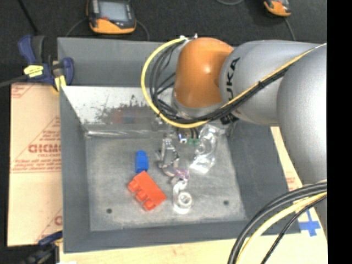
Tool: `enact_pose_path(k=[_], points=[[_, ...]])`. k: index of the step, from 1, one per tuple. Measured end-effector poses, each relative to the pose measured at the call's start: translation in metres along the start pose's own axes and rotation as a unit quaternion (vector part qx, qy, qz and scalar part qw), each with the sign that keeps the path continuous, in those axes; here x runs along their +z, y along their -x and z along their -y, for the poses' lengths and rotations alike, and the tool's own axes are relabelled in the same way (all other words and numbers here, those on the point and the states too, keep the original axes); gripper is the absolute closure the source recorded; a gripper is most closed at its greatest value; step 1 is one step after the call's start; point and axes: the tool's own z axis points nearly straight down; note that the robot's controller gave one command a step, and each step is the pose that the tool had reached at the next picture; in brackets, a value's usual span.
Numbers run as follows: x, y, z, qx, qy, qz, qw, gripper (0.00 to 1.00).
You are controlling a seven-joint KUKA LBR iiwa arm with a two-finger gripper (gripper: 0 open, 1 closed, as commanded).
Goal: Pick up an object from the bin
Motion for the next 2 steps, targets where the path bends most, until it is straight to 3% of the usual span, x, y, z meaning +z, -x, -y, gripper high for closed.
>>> enact_pose_path(k=[1,2], points=[[0.0822,0.0057,-0.0283,-0.248,0.000,-0.0025,0.9688,0.00],[0.0795,0.0072,-0.0281,-0.246,0.000,-0.0002,0.9693,1.00]])
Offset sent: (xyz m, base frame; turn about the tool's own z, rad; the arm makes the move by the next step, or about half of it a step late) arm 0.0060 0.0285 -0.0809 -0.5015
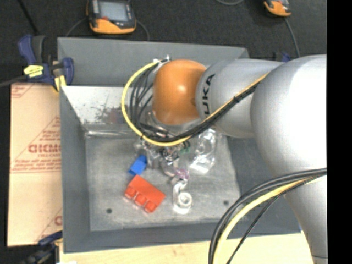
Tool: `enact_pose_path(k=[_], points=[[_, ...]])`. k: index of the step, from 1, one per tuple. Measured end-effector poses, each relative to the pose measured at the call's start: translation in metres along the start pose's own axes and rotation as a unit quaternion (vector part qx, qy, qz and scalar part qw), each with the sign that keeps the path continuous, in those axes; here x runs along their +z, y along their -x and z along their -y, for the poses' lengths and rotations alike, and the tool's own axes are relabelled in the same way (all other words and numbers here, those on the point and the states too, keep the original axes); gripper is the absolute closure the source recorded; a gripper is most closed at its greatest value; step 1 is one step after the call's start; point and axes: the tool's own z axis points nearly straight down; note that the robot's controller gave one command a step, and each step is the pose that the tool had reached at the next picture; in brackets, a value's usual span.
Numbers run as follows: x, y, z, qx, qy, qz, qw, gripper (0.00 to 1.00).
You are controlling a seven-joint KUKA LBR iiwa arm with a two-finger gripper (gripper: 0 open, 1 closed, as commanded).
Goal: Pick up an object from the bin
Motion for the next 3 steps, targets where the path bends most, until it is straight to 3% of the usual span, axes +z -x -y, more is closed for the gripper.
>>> enact_pose_path(k=[1,2,3], points=[[-0.110,0.006,0.028,0.026,-0.003,0.0046,0.9997,1.00],[-0.104,0.004,0.026,0.026,0.000,0.0005,0.9997,0.00],[-0.001,-0.008,0.009,0.069,0.001,-0.0037,0.9976,0.00]])
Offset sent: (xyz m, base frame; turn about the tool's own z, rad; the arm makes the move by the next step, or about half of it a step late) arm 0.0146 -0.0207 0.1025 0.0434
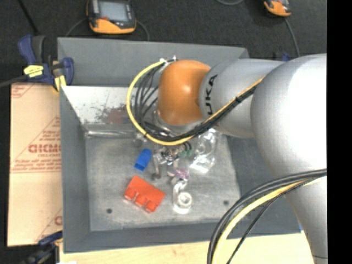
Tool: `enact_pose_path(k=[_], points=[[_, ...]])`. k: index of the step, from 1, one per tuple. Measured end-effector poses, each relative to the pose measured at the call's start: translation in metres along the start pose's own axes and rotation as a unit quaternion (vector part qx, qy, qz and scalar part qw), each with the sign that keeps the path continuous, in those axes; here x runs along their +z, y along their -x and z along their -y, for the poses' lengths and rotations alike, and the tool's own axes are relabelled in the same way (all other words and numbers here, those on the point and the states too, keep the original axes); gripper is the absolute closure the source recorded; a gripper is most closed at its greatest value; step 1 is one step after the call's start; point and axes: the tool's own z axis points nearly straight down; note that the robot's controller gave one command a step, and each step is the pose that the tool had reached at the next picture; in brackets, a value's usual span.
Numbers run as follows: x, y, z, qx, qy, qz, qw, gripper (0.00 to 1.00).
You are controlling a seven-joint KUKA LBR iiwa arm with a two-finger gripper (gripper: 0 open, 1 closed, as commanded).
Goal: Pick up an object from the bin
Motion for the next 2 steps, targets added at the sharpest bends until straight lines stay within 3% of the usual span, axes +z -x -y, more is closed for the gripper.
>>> enact_pose_path(k=[1,2], points=[[-0.005,0.002,0.001,0.001,-0.001,0.0039,1.0000,1.00],[-0.108,-0.023,-0.033,-0.007,-0.002,0.0075,0.9999,1.00]])
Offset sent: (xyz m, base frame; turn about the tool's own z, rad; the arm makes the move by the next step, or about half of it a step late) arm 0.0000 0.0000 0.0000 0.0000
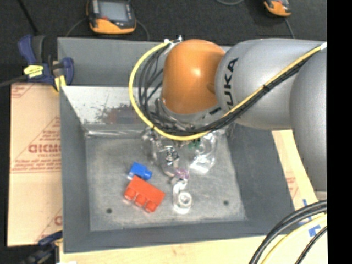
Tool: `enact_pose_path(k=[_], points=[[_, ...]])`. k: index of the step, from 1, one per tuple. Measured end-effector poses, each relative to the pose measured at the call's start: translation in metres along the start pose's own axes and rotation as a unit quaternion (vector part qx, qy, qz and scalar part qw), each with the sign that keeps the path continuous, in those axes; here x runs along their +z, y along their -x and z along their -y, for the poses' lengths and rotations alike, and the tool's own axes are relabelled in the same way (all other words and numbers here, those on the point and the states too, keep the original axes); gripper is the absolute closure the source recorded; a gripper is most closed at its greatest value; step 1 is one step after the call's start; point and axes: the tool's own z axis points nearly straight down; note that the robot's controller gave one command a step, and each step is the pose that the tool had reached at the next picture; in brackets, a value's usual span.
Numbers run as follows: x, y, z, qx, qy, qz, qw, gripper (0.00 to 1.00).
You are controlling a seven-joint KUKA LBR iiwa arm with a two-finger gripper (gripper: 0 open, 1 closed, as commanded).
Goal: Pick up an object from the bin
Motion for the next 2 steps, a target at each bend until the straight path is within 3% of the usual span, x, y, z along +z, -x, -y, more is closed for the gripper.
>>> enact_pose_path(k=[1,2], points=[[0.005,-0.001,0.001,0.001,0.000,-0.0037,1.0000,0.00],[0.069,-0.013,0.007,0.042,0.001,-0.0071,0.9991,0.00]])
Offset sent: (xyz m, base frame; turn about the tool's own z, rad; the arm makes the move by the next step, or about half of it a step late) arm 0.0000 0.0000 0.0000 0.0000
